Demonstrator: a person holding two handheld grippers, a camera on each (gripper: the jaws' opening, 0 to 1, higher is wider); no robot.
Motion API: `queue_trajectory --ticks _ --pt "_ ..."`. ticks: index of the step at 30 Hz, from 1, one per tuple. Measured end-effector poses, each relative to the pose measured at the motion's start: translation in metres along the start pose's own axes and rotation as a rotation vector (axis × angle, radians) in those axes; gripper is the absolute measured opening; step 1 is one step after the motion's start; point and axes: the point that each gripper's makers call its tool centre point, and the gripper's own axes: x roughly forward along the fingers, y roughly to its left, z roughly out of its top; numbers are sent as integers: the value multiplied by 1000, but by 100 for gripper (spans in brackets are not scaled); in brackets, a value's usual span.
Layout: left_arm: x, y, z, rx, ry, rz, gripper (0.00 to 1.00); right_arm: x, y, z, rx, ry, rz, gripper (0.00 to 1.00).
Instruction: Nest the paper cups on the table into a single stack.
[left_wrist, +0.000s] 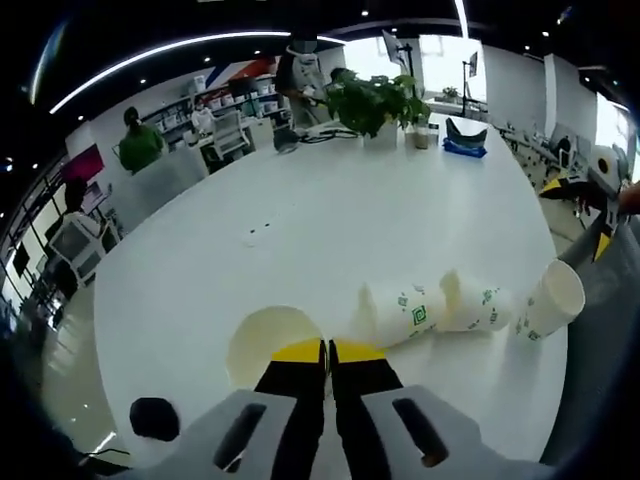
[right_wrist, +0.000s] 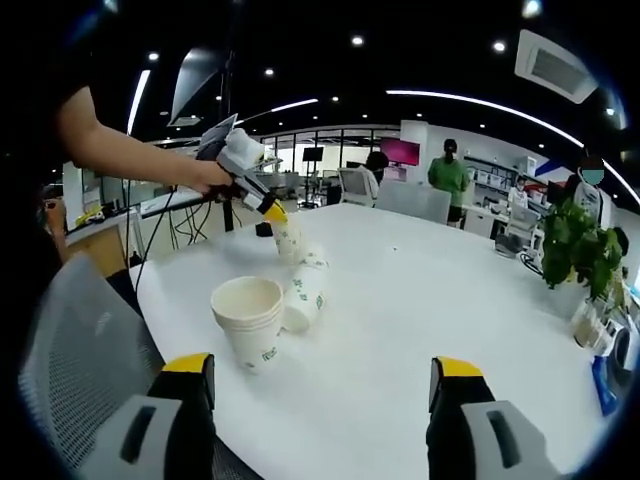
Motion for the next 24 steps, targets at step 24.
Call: queue_trajectory --ticks 24 --pt "-57 -62 53 60 -101 -70 0 0 3 2 -7 -10 15 90"
